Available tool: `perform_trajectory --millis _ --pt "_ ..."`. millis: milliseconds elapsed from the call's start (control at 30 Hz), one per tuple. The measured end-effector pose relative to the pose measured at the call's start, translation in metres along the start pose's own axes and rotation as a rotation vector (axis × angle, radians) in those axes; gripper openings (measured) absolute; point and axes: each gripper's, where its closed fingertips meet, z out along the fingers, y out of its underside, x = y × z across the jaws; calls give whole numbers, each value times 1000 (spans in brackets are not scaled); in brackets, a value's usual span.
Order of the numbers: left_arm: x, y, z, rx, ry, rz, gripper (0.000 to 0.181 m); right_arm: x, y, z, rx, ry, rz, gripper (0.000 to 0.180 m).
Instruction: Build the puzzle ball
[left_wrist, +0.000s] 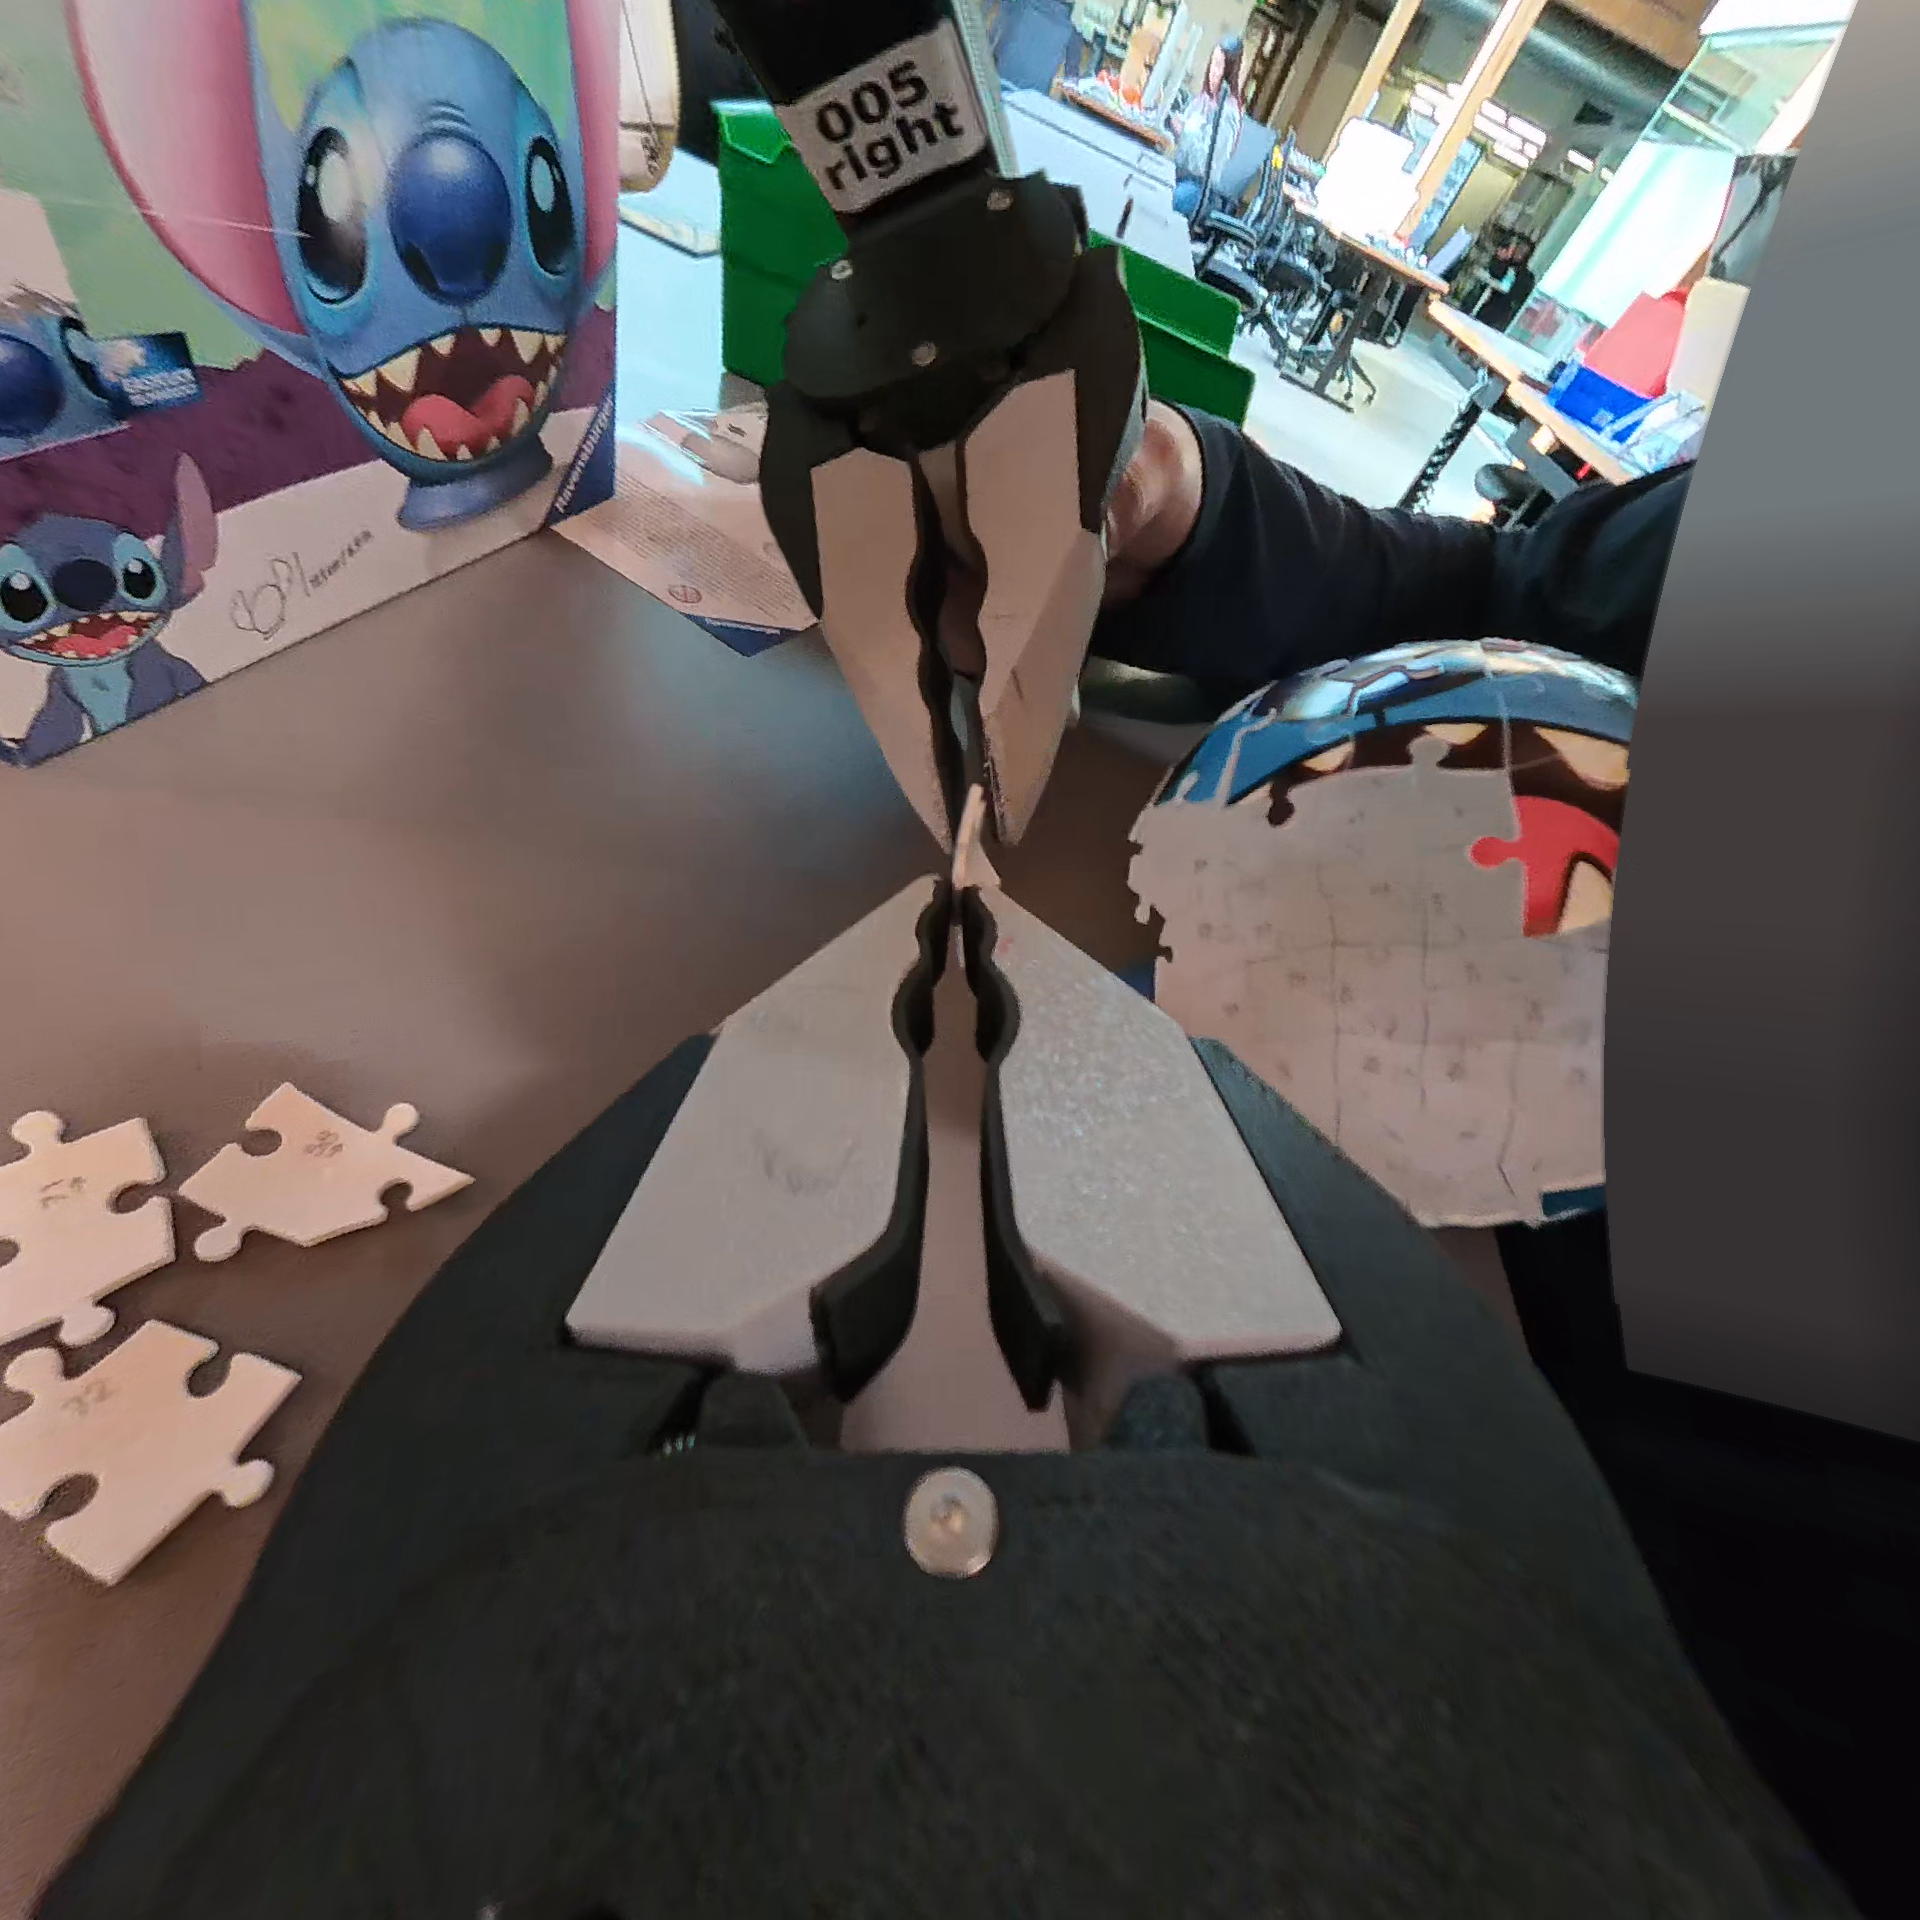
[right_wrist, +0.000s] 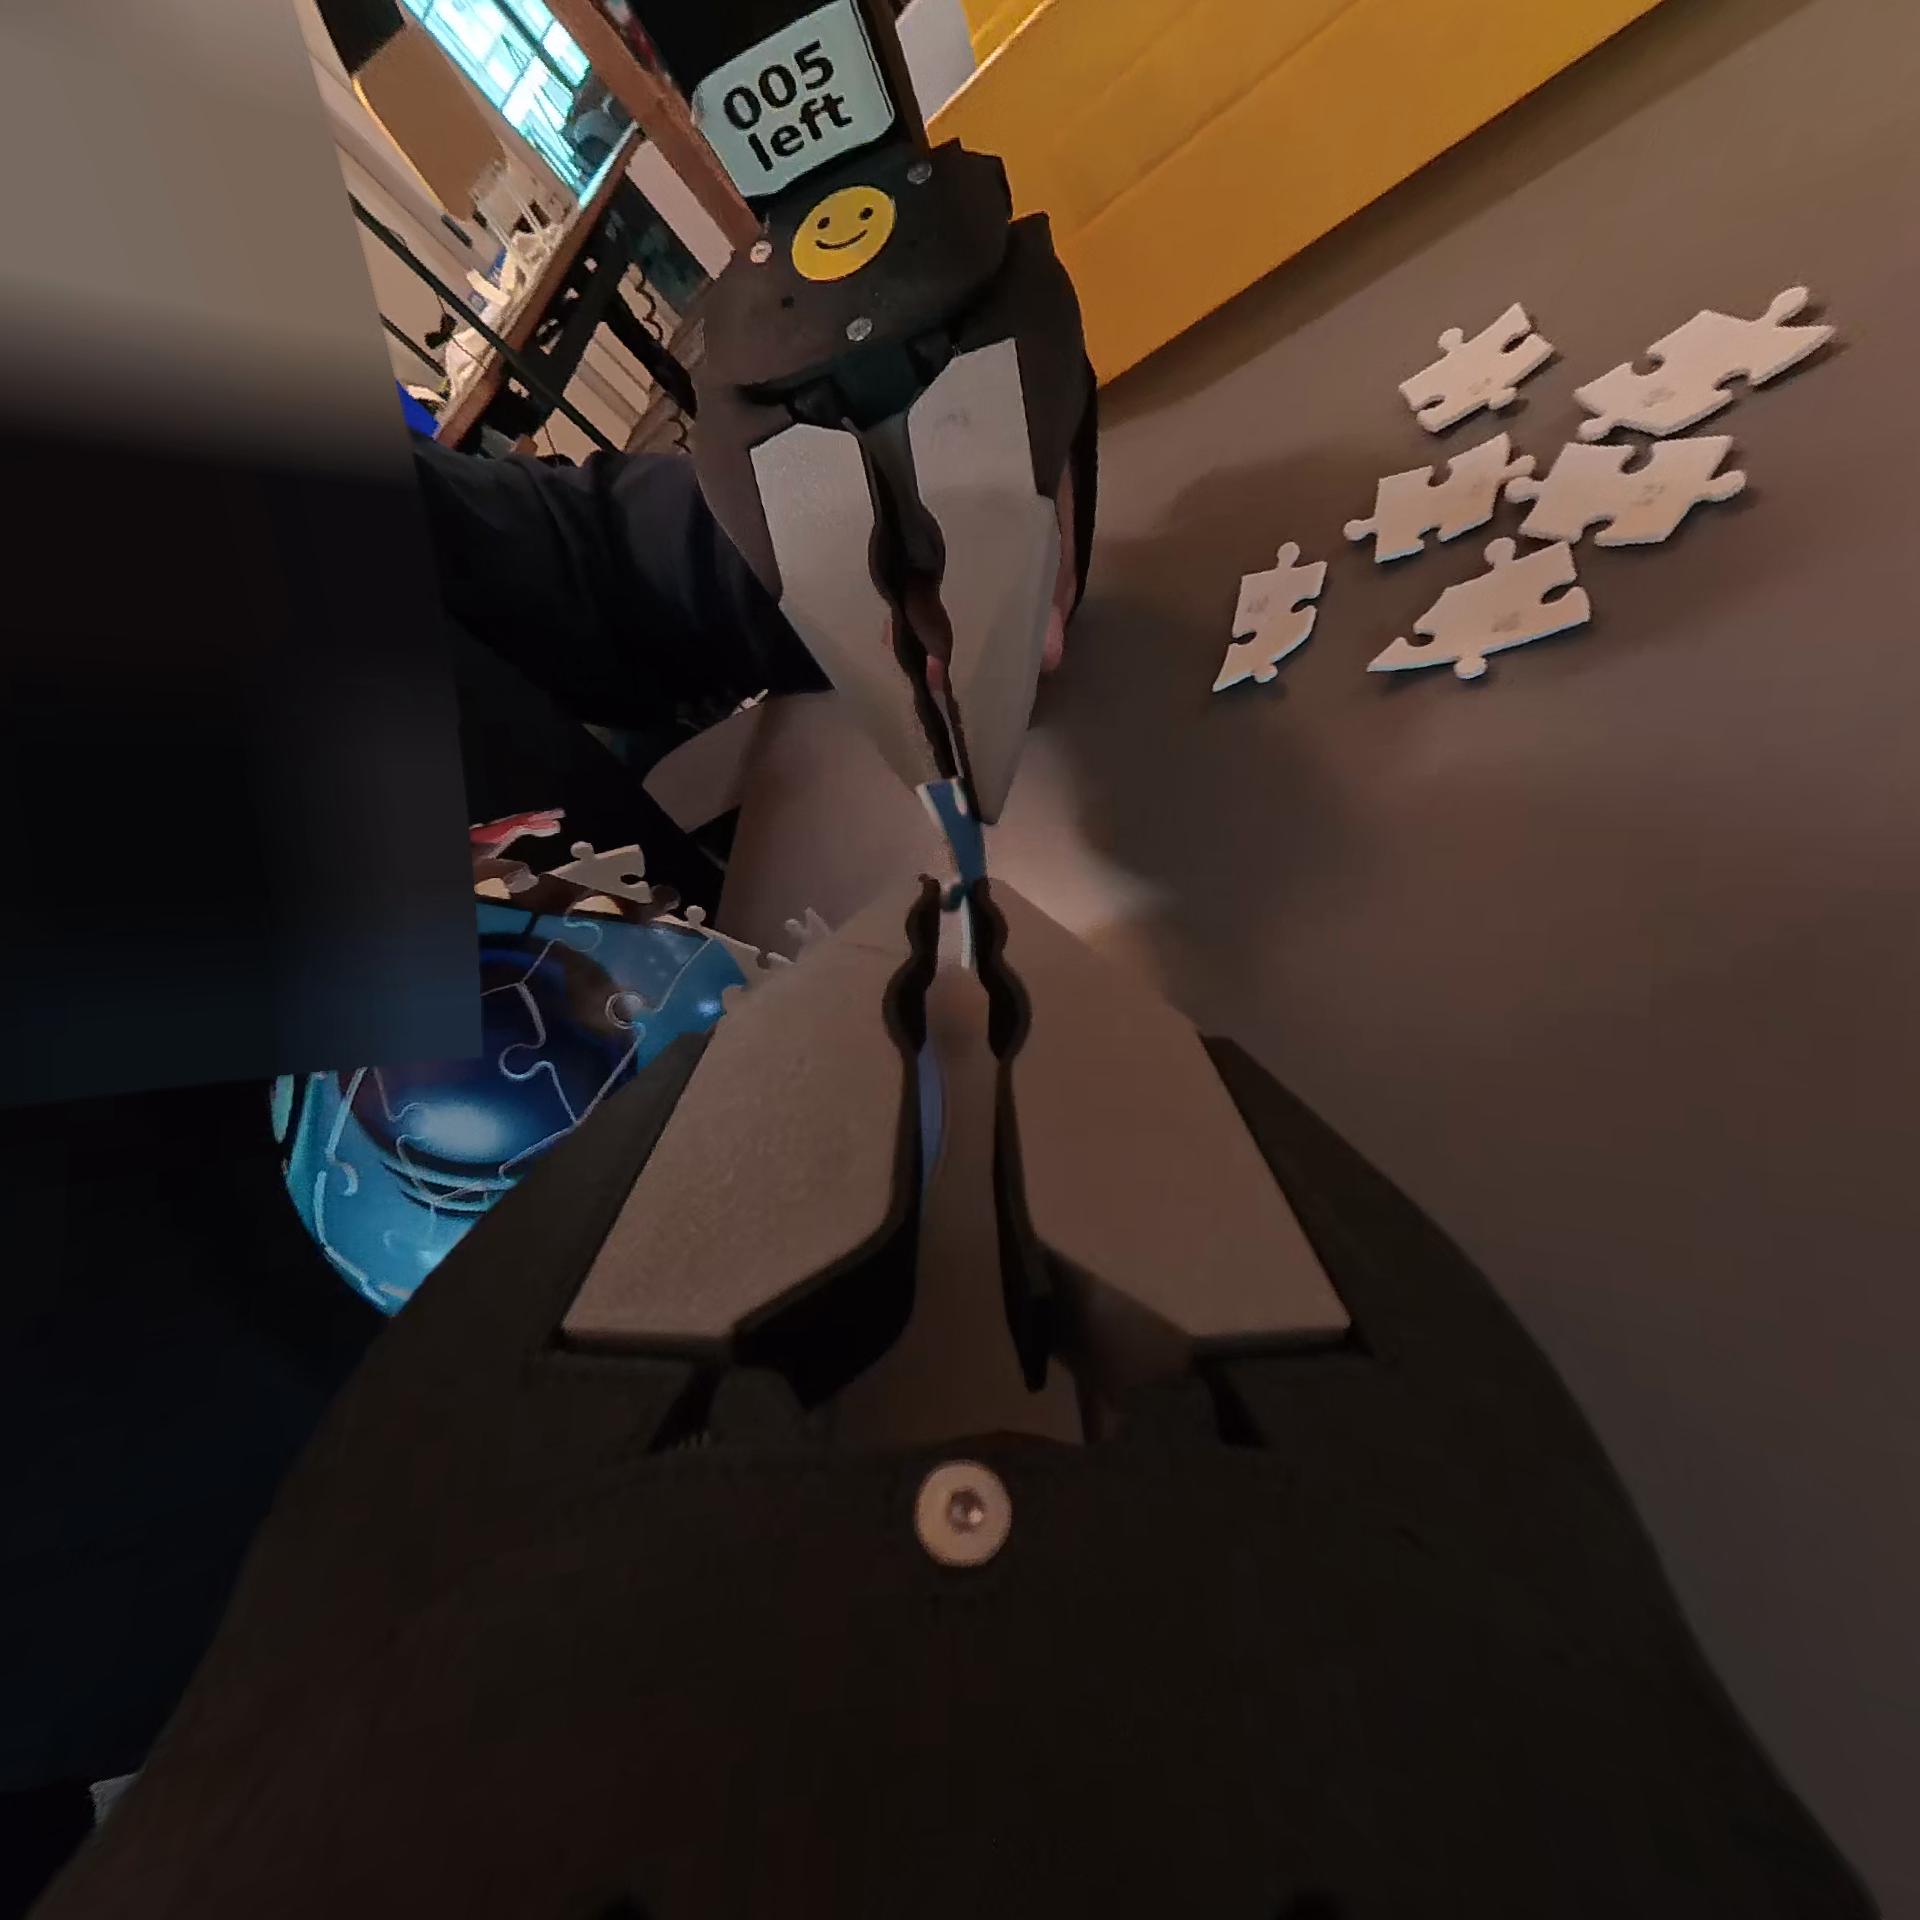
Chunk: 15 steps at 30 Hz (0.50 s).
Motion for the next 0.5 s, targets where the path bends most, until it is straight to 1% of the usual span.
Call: perform_trajectory --millis 100,333,500 --pt "-3 -2 0 23 -4 -31 0 3 0 1 0 31 -20 3" --pt "-6 3 2 -8 6 -117 0 11 -4 1 2 123 -76 0" --pt "-4 7 3 -33 17 -125 1 10 -9 2 25 124 -82 0"
